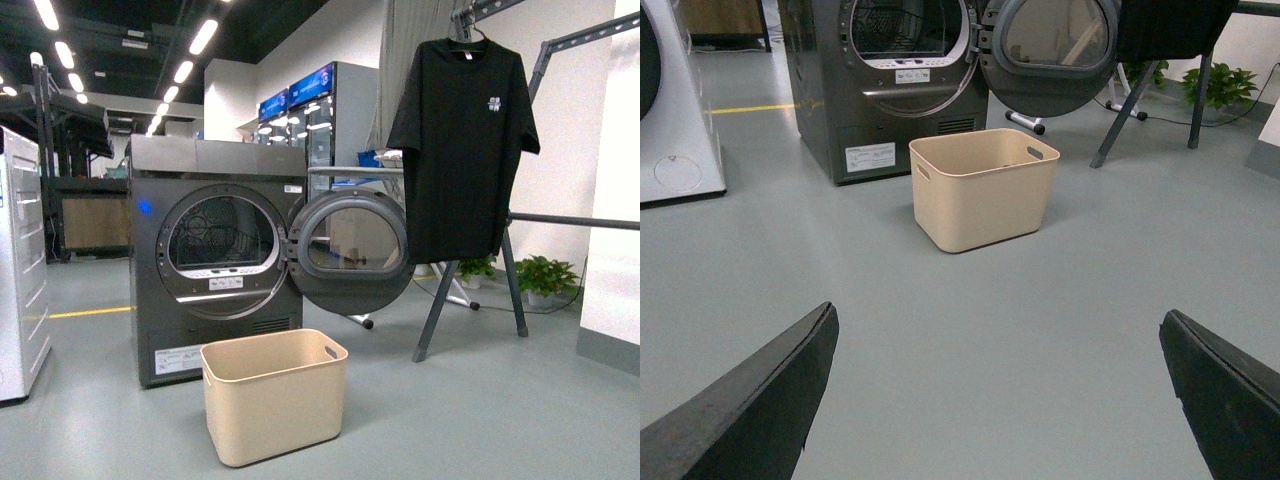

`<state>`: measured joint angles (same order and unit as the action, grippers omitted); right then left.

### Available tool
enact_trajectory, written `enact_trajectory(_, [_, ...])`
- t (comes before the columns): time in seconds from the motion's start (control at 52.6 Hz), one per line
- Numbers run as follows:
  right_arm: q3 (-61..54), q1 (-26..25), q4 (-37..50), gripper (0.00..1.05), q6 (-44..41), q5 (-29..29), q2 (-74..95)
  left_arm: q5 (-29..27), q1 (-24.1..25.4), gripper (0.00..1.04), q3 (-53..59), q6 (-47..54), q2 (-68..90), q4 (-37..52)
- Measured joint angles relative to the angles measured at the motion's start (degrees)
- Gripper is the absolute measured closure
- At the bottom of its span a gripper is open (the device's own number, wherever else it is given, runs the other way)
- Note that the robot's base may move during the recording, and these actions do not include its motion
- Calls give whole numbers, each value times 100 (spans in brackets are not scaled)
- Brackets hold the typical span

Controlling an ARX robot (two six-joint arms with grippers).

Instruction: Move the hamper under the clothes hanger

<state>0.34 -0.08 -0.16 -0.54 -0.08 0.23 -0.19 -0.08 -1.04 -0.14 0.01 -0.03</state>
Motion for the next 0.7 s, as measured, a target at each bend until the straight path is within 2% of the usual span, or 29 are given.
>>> enact_trajectory(0.704, [0, 0, 0, 8, 0, 7, 0, 2, 0, 7, 0, 0, 9, 0])
